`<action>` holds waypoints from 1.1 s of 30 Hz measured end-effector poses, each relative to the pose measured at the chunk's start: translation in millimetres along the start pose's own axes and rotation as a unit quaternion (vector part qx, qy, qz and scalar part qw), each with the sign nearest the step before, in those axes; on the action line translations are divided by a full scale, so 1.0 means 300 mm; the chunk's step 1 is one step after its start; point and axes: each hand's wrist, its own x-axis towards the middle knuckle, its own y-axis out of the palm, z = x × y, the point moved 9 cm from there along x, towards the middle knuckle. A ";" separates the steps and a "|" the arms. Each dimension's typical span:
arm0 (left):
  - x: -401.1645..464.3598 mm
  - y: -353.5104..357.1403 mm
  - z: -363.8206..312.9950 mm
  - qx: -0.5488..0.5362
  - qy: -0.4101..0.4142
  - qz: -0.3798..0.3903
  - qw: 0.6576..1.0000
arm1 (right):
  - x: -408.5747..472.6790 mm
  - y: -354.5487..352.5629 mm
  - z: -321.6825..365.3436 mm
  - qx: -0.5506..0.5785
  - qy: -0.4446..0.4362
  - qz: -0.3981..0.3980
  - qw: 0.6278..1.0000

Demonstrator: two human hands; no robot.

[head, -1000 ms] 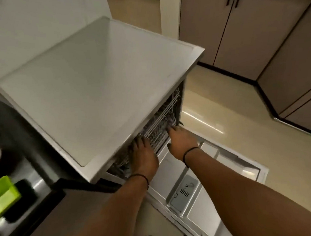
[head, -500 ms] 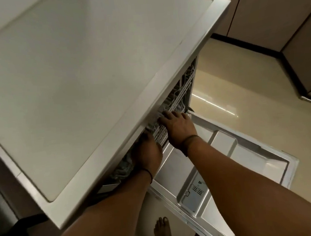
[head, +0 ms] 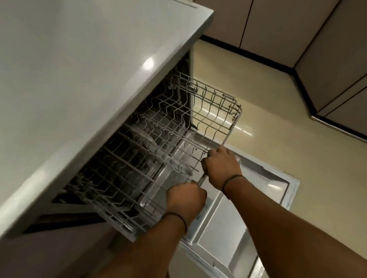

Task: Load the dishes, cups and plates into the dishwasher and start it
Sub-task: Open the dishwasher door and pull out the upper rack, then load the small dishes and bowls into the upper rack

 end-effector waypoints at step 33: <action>-0.518 -0.207 -0.152 -0.019 -0.054 -0.220 0.974 | -0.508 -0.203 -0.076 0.062 -0.106 0.004 0.992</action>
